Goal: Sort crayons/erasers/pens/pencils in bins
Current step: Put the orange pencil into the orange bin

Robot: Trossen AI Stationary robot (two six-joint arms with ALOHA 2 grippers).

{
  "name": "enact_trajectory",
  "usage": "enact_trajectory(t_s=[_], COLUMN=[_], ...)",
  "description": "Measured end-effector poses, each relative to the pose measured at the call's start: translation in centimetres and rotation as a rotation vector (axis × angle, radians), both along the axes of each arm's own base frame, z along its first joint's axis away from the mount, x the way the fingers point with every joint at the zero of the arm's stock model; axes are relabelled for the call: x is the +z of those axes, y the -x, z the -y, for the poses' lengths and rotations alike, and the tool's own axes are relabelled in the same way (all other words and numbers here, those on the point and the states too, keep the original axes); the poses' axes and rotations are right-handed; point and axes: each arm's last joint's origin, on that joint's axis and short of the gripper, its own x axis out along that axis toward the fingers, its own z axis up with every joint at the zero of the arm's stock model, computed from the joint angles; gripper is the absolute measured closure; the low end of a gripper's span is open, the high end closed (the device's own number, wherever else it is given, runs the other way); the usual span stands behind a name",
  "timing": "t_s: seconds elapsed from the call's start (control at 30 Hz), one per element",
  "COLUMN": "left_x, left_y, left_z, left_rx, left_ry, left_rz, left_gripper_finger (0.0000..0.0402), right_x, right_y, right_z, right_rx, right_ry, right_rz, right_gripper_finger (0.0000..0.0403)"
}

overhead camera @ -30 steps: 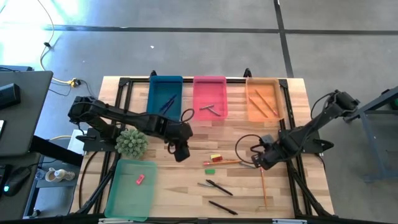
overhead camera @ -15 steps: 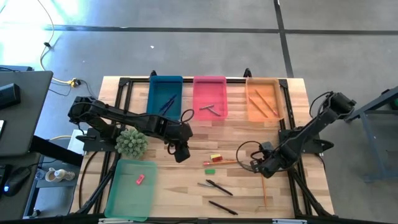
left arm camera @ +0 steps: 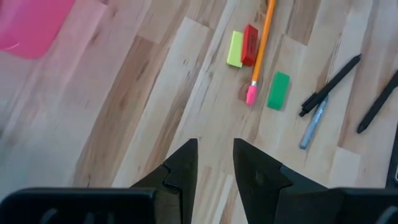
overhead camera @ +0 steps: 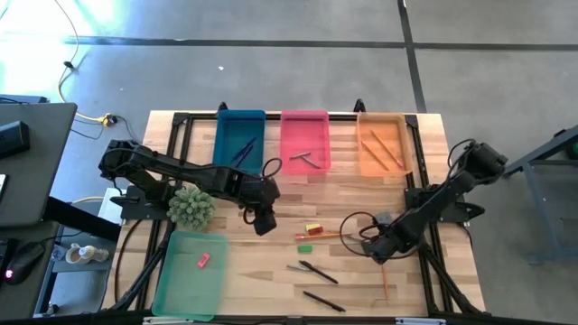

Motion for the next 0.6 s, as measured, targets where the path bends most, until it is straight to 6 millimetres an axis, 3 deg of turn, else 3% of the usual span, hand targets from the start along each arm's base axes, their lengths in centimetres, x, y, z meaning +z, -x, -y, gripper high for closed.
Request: enact_trajectory(t_s=[0.6], left_x=[-0.02], left_y=[0.06], left_z=[-0.02], left_rx=[-0.005], left_ry=[-0.006], left_rz=[-0.007], left_gripper_finger=[0.0312], right_x=[0.21], right_y=[0.15], right_z=[0.10], right_rx=[0.092], right_ry=[-0.007], right_rz=[0.005], right_gripper_finger=[0.0395])
